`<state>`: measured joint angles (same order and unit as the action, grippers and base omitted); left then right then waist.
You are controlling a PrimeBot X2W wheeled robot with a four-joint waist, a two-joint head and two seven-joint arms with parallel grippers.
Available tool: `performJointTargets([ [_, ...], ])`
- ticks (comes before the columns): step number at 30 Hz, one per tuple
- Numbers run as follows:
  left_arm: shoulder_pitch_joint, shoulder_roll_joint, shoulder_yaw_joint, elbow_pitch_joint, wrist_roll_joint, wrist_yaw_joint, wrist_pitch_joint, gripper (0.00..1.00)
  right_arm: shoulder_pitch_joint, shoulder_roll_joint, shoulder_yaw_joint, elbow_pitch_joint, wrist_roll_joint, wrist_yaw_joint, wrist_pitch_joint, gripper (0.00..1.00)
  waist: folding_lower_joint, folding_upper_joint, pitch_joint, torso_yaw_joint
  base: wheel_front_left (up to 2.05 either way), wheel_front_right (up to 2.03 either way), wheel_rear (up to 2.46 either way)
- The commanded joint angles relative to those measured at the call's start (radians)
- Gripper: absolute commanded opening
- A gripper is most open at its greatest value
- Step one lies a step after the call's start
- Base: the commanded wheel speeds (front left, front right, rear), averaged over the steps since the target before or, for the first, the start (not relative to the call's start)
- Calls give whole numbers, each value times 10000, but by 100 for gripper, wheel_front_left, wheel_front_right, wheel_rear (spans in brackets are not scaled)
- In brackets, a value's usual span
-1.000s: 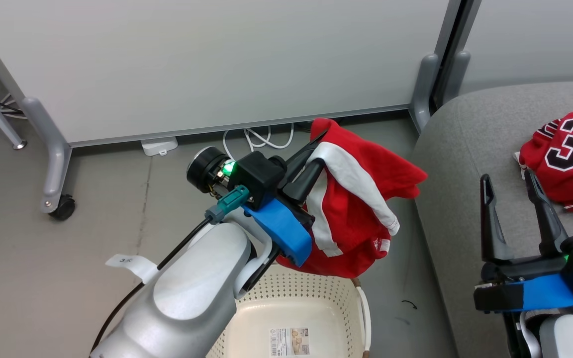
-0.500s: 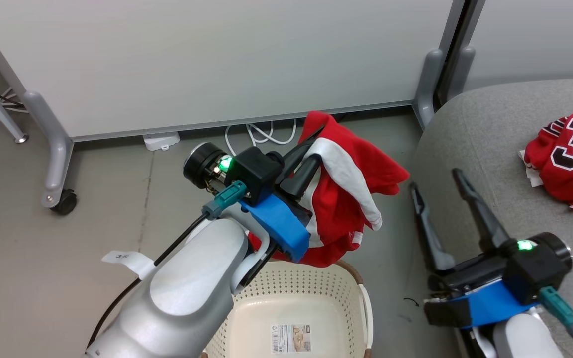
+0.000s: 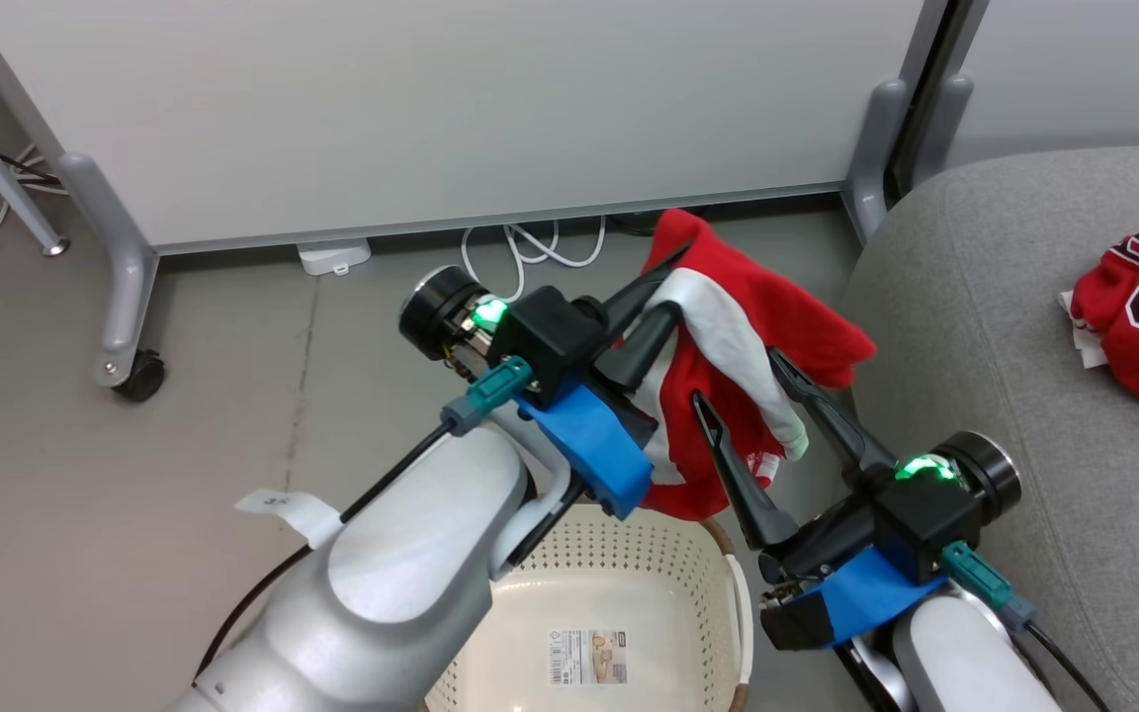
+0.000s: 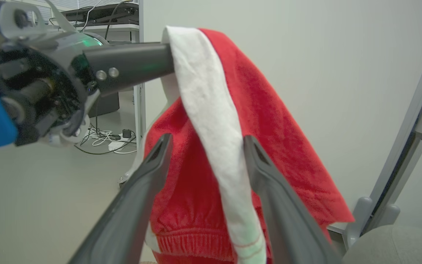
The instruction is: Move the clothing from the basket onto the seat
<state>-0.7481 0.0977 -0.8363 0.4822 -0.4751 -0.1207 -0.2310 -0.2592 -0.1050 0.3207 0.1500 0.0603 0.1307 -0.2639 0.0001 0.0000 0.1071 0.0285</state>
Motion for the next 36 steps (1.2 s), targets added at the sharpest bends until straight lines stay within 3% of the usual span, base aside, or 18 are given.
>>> performJointTargets([
  [1, -141, -53, -68, -67, 30, 18, -50, 0, -226, 16, 13, 141, -86, 3, -6, 100, -1, 0, 24, 42, 0, 0, 0],
  [11, -246, -287, -599, -173, -49, -20, -40, 0, -772, 223, -284, 836, -948, 2, -6, 100, -1, 0, 110, 161, 0, 0, 0],
  [19, -342, -376, -922, -307, -135, -32, -41, 0, -1125, 417, -382, 1523, -866, 3, -6, 100, -1, 0, 236, 238, 0, 0, 0],
  [20, -365, -384, -952, -324, -154, -32, -43, 0, -1174, 443, -384, 1570, -842, 3, -6, 90, -1, 0, 244, 253, 0, 0, 0],
  [21, -380, -394, -971, -333, -181, -31, -45, 0, -1185, 462, -397, 1682, -784, 3, -4, 33, -1, 0, 245, 268, 0, 0, 0],
  [22, -382, -397, -989, -338, -190, -28, -50, 0, -1188, 469, -434, 1782, -726, 2, -6, 0, -1, 0, 242, 281, 0, 0, 0],
  [36, -343, -382, -1082, -142, -282, 95, -128, 0, -1087, 547, -422, 1800, -493, 3, -6, 0, -1, 0, 163, 263, 0, 0, 0],
])
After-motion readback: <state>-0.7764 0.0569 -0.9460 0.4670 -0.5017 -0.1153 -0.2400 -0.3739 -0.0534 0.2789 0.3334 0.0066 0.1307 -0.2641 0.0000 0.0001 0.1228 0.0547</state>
